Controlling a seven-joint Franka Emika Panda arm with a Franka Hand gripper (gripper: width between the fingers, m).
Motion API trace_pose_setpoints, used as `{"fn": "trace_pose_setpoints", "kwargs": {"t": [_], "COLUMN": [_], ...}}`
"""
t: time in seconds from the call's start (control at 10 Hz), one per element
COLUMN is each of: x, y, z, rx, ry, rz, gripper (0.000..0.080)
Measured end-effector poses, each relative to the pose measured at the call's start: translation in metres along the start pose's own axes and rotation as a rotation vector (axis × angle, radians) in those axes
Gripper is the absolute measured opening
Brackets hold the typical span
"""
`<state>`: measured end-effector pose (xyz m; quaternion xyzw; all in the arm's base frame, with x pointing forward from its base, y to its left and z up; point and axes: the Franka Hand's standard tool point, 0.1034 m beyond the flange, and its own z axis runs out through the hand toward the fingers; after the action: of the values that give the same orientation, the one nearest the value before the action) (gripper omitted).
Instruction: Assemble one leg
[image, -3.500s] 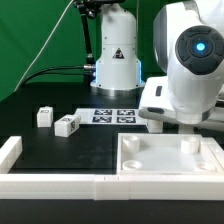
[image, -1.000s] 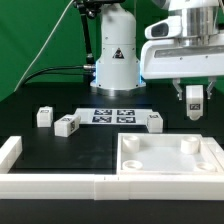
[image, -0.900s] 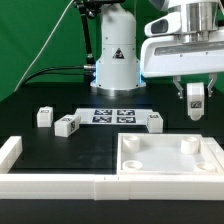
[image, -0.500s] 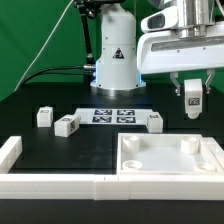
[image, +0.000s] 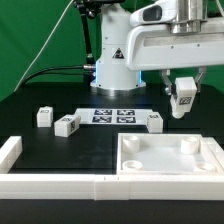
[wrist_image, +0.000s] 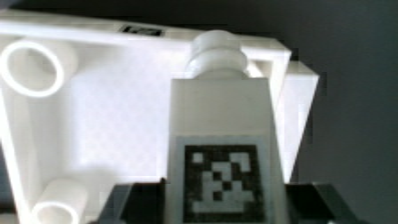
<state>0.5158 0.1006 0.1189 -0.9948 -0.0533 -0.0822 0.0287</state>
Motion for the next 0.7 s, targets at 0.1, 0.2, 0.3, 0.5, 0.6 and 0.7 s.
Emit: {"fn": "trace_pose_setpoints", "kwargs": {"t": [0.1,0.2,0.3,0.5,0.6,0.7], "x": [0.001,-0.002,0.003,-0.001,0.005,0.019], "y": [-0.002,-0.002,0.000,0.004,0.010,0.009], "z": [0.001,0.003,0.001,0.005,0.008,0.011], "rx": [-0.004,-0.006,-0.011,-0.027,-0.031,-0.030], "ry": [0.062,0.076,0.148,0.278,0.280,0.293], "rz": [-0.004,-0.008,-0.008,-0.015,-0.010,-0.009], "gripper": [0.0292,0.0292,0.0292,0.0292,0.0292,0.0292]}}
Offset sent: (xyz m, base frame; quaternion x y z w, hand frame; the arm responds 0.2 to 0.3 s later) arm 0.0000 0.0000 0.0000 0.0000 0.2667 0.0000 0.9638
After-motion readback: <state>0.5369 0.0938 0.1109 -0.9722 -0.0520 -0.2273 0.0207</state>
